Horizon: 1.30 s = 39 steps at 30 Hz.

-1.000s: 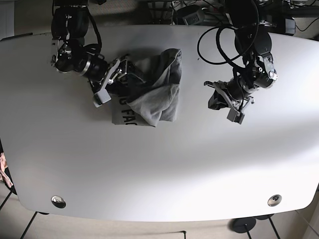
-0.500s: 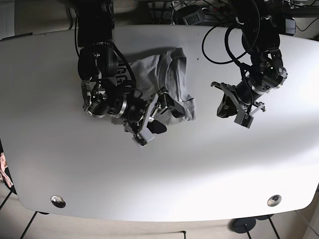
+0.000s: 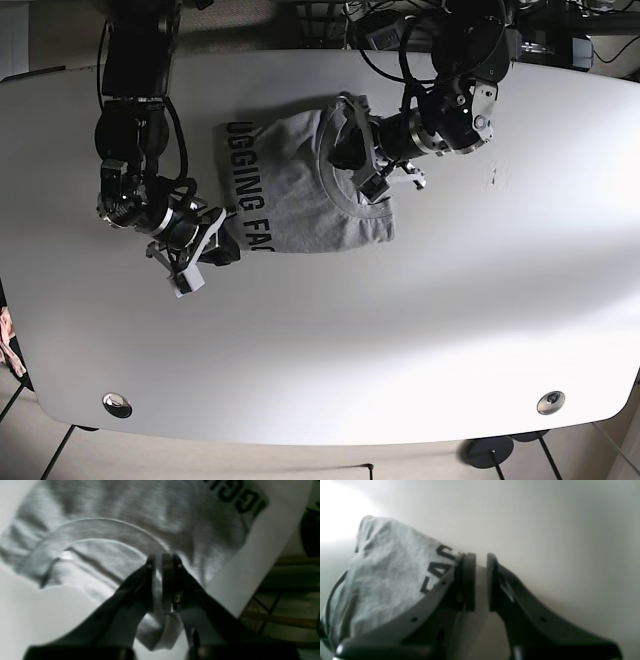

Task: Fold the T-shirt properly
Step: 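Grasp the folded grey shirt with the left gripper and drag it aside, then release the grey shirt at the table edge and lift the left gripper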

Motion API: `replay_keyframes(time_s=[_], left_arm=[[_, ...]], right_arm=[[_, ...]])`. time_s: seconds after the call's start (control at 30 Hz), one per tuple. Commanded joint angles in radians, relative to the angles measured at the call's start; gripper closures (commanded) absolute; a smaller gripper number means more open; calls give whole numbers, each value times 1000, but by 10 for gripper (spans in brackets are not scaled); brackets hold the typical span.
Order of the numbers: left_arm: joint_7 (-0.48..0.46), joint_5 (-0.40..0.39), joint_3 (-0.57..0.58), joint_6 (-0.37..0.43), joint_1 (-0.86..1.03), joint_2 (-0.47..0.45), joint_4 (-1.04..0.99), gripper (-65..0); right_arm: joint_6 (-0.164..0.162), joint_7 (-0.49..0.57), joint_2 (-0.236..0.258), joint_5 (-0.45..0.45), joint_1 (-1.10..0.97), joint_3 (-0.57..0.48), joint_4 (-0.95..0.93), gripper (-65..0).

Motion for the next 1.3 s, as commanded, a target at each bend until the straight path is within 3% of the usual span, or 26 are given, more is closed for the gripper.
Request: replay_keyframes(time_s=[0.03,0.17,0.33,0.47,0.53,0.63,0.7,0.83,0.97,1.13,1.3], left_arm=[[-19,-17,22,0,13,-3,15,-31],[-16,-16,23,0,47,-29,-2,-31],[-20,-17,22,0,4,-102,-139,-31],[-14,-16,22,0,-156,-119,-364,-31],[-13,-16,26,0,-243,-148,-461,-31],[-17,-17,26,0,-366,-153,-596,-31],[-20,-17,26,0,-440,-153,-668,-31],[-22,-17,29,-1,-576,-153,-775,-31],[-22,-17,29,-1,-676,-139,-783,-31],[-16,-19,26,-1,-745,-133,-774,-31],[-14,-17,22,0,-653,-135,-479,-33]], right_arm=[[11,141,-7,-53,28,-26,-59,-68],[11,362,-10,-162,56,-92,-237,-67],[13,513,-3,-169,48,-95,-368,-67],[16,528,40,-168,-4,-94,-346,-65],[45,528,43,-168,-26,-90,-332,-65],[102,523,58,-168,-76,-12,-285,-65],[123,522,58,-168,-116,28,-247,-65],[125,522,58,-168,-188,40,-161,-65],[123,522,56,-168,-273,37,-72,-65],[123,522,1,-176,-351,34,11,-65],[114,508,-33,-179,-425,-84,120,-65]])
